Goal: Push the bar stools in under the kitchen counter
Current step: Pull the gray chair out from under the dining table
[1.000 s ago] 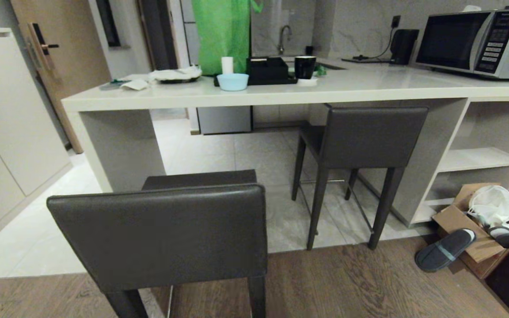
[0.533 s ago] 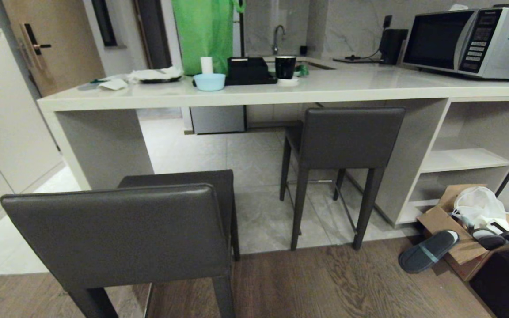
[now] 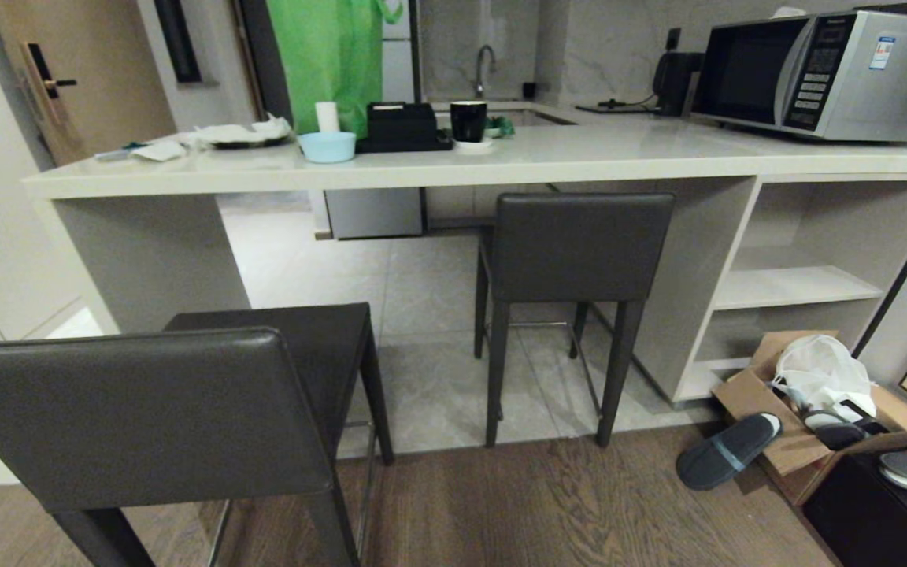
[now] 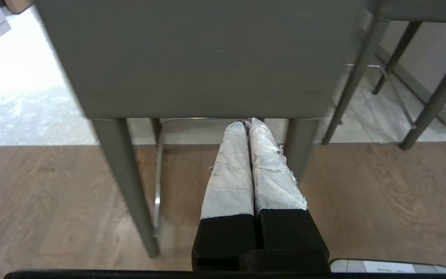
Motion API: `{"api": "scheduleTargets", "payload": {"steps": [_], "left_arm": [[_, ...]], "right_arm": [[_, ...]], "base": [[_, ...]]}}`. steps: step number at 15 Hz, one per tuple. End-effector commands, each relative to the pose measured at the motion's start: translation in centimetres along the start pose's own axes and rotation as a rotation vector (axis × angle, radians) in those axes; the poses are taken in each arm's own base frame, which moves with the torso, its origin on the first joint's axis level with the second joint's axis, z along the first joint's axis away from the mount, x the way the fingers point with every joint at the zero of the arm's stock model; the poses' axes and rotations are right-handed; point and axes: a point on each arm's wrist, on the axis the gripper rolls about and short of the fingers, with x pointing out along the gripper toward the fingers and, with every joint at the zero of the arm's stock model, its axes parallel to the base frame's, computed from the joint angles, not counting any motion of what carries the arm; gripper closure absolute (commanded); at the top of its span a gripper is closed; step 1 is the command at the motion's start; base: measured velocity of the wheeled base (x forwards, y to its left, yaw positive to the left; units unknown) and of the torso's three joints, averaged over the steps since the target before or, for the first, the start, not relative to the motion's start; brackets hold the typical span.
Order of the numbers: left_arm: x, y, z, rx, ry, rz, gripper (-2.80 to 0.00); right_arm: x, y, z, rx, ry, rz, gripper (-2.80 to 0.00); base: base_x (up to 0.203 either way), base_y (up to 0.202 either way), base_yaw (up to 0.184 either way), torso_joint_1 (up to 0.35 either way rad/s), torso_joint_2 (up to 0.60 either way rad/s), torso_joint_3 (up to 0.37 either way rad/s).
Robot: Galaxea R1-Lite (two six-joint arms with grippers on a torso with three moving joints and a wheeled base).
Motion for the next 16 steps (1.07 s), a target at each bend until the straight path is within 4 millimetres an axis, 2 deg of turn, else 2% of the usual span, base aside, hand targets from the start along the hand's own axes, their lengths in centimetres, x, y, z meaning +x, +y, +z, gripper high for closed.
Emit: {"api": "scheduleTargets", "payload": {"steps": [1,16], "left_arm": [[0.02,0.0,-0.02,0.0,0.003,0.001,0.0],[0.02,0.0,-0.02,0.0,0.003,0.001,0.0]], "right_arm": [[0.01,0.0,0.0,-0.001,0.002,0.0,0.0],[0.01,0.0,0.0,0.001,0.002,0.001,0.0]], "base": [[0.0,-0.199,0.001,0.002,0.0,0.003],[0.0,-0.194,0.002,0.002,0.0,0.004]]}}
